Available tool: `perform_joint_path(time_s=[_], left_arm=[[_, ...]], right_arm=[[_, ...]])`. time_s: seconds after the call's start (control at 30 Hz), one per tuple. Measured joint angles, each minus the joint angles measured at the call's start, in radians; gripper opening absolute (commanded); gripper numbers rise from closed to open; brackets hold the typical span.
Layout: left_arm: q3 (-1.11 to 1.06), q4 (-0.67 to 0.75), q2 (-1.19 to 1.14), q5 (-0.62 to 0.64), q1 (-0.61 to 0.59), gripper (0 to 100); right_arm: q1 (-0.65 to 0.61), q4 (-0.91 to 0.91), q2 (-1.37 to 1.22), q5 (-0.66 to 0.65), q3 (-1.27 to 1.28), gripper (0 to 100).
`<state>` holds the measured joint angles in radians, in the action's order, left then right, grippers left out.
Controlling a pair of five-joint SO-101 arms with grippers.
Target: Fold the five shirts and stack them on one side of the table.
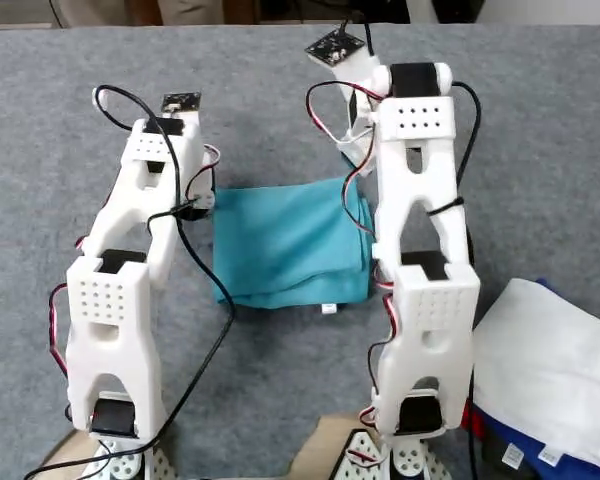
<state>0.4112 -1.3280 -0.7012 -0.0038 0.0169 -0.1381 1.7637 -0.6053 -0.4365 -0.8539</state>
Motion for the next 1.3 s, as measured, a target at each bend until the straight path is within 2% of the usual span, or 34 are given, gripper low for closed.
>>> perform_joint_path(time_s=[0.17, 0.27, 0.47, 0.63, 0.83, 1.0, 1.17, 1.3], left_arm=[[0.005, 0.0, 0.0, 0.0, -0.009, 2], [0.005, 0.0, 0.0, 0.0, -0.009, 2], [0.005, 0.0, 0.0, 0.0, -0.009, 2], [0.005, 0.0, 0.0, 0.0, -0.009, 2], [0.005, 0.0, 0.0, 0.0, -0.009, 2], [0.005, 0.0, 0.0, 0.0, -0.009, 2], [0.005, 0.0, 0.0, 0.0, -0.017, 2], [0.005, 0.026, 0.0, 0.0, -0.049, 2]], right_arm=[[-0.094, -0.003, 0.215, 0.0, 0.319, 0.4], [-0.12, -0.069, 0.325, 0.0, 0.565, 0.4], [-0.106, -0.308, 0.411, 0.0, 1.02, 0.4], [-0.052, -0.454, 0.413, 0.003, 1.215, 0.4], [-0.011, -0.485, 0.439, -0.043, 1.258, 0.5], [0.011, -0.423, 0.473, -0.051, 1.128, 0.5], [0.015, -0.29, 0.526, -0.051, 0.901, 0.5], [0.018, -0.106, 0.568, -0.051, 0.83, 0.5]])
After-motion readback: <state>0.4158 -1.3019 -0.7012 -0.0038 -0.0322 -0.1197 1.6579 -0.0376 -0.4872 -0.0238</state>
